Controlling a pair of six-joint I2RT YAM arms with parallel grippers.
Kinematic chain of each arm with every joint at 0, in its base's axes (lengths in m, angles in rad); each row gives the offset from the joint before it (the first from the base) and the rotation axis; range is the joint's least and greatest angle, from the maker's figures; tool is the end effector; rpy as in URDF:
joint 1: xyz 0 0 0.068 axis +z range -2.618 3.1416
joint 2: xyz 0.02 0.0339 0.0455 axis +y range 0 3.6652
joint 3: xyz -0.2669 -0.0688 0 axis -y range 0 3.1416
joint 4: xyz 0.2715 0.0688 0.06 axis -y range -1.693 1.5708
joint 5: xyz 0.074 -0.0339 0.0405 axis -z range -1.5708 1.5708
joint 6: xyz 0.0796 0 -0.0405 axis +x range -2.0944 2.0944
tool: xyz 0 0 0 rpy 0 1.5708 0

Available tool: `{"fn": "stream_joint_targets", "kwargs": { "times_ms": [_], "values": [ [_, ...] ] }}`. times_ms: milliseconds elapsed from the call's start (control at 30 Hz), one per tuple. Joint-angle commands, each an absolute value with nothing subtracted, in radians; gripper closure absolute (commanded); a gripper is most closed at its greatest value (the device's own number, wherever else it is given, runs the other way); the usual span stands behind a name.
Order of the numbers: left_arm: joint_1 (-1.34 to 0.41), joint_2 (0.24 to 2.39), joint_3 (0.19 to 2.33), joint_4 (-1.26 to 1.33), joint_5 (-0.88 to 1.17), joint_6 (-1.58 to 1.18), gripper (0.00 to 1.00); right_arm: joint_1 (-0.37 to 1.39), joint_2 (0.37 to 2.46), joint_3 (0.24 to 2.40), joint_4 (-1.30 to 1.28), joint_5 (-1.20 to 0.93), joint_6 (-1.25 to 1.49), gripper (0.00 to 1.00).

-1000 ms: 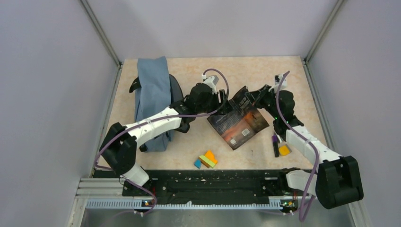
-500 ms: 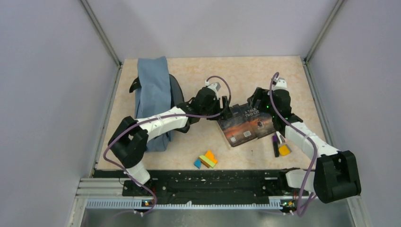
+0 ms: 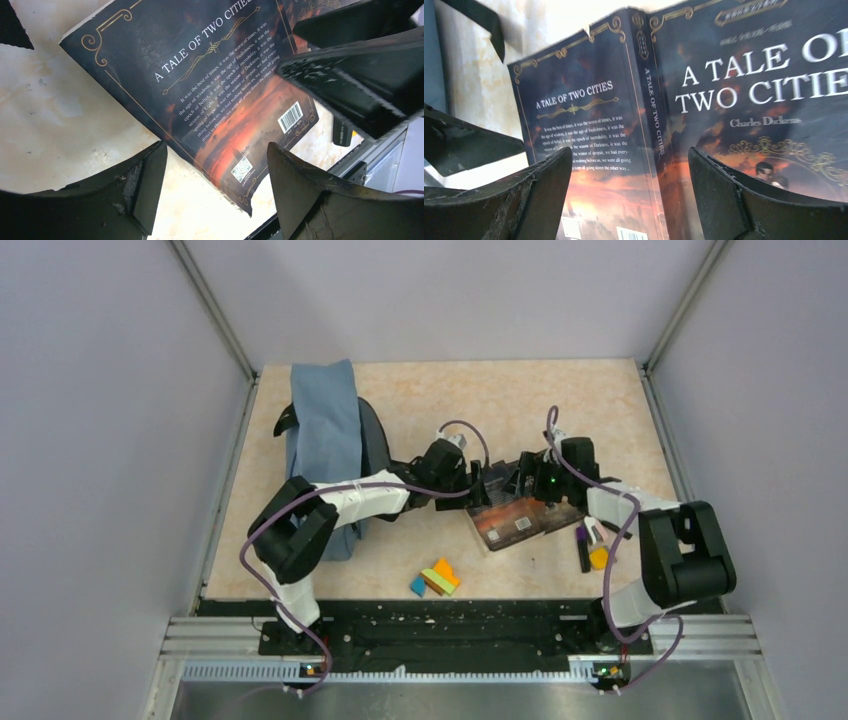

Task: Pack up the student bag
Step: Pick up the book from the center of the board.

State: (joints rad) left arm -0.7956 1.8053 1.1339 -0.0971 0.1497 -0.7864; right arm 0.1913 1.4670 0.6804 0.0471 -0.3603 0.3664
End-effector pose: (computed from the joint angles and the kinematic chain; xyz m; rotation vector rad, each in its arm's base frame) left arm 0.3006 -0.3238 0.1450 0.0922 2.5322 -0.8973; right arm 0.3248 0.0915 0.1291 0.0173 2.3538 0.6959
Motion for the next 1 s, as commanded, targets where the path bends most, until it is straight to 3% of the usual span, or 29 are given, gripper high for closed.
{"fn": "stream_joint_targets", "kwargs": {
  "times_ms": [0, 167, 267, 567, 700, 967],
  "values": [
    [-0.804, 1.816, 1.123, -0.093, 0.123, -0.797, 0.22, 0.186, 1.531, 0.676, 0.098, -0.457, 0.356, 0.17],
    [-0.802, 1.836, 1.118, -0.096, 0.128, -0.795, 0.22, 0.186, 1.58, 0.683, 0.094, -0.465, 0.341, 0.17],
    [-0.802, 1.859, 1.117, -0.07, 0.16, -0.804, 0.24, 0.186, 1.615, 0.689, 0.102, -0.567, 0.346, 0.23],
    [-0.802, 1.851, 1.099, -0.026, 0.186, -0.81, 0.56, 0.186, 1.525, 0.616, 0.308, -0.86, 0.543, 0.44],
    [-0.802, 1.843, 1.098, -0.023, 0.187, -0.799, 0.59, 0.187, 1.461, 0.614, 0.324, -0.921, 0.567, 0.5],
    [-0.803, 1.837, 1.111, -0.009, 0.193, -0.781, 0.63, 0.236, 1.483, 0.637, 0.138, -0.891, 0.365, 0.59]
  ]
}}
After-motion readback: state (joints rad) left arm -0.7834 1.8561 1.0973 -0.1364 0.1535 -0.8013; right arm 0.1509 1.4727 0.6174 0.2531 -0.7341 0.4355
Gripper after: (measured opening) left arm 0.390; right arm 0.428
